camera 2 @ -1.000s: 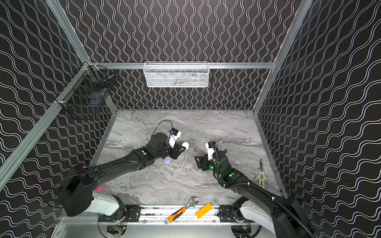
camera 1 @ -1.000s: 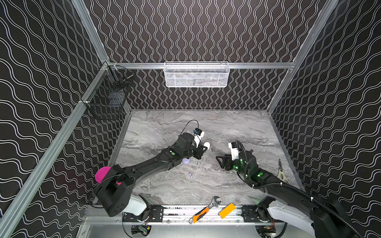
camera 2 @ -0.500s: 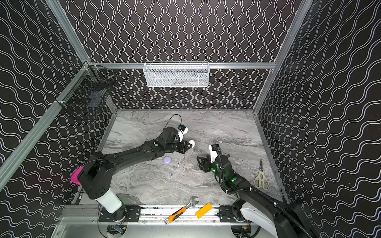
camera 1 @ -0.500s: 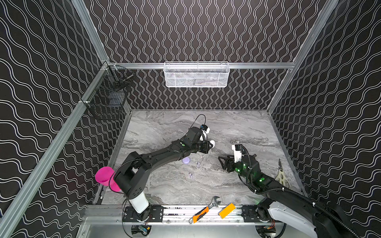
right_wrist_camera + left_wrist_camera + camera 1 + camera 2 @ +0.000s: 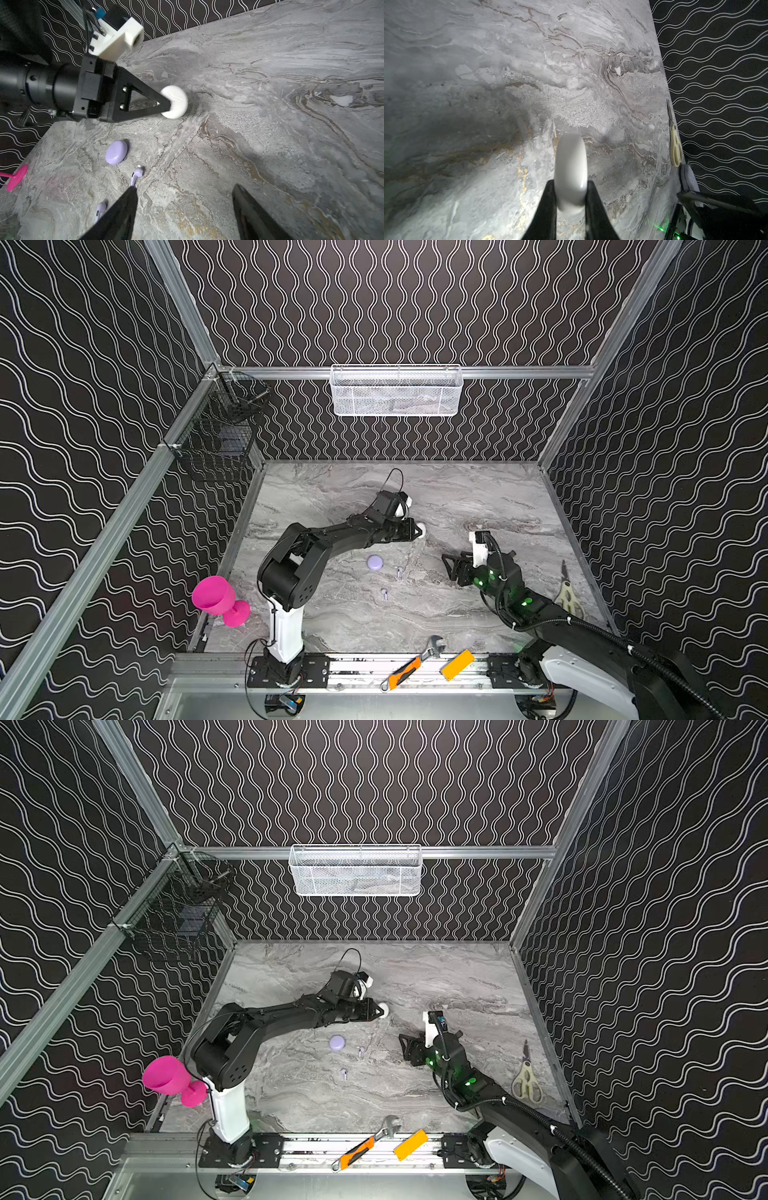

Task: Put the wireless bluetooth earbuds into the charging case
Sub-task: 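Lower the white case onto the table with the left gripper and release it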

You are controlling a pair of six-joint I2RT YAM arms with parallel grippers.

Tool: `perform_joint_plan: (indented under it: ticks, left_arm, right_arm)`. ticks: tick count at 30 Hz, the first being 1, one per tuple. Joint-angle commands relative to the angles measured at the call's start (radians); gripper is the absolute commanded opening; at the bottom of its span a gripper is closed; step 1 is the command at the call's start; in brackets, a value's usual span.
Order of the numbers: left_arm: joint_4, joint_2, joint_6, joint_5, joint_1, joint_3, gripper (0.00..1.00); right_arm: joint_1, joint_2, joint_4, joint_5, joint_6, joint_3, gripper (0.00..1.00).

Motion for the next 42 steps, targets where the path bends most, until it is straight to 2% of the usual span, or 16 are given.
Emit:
perform_joint_plan:
  ticks: [1,19,24,42]
  left_arm:
    - [0.024,0.024,-0.015,0.048,0.011,0.022,0.00]
    - [0.098,0.133,-0.075,0.116,0.056,0.041,0.00]
    - [0.107,0.140,-0.079,0.132,0.062,0.033,0.04]
    - [0.081,0.155,-0.069,0.143,0.074,0.045,0.40]
  right_arm:
    - [0.000,0.007,0.010,0.013,0.004,0.013,0.74]
    - [0.000,0.020,0.012,0.014,0.004,0.017,0.74]
    - [0.000,0.030,0.016,0.009,0.002,0.020,0.74]
    - [0.000,0.049,0.019,-0.004,0.001,0.026,0.74]
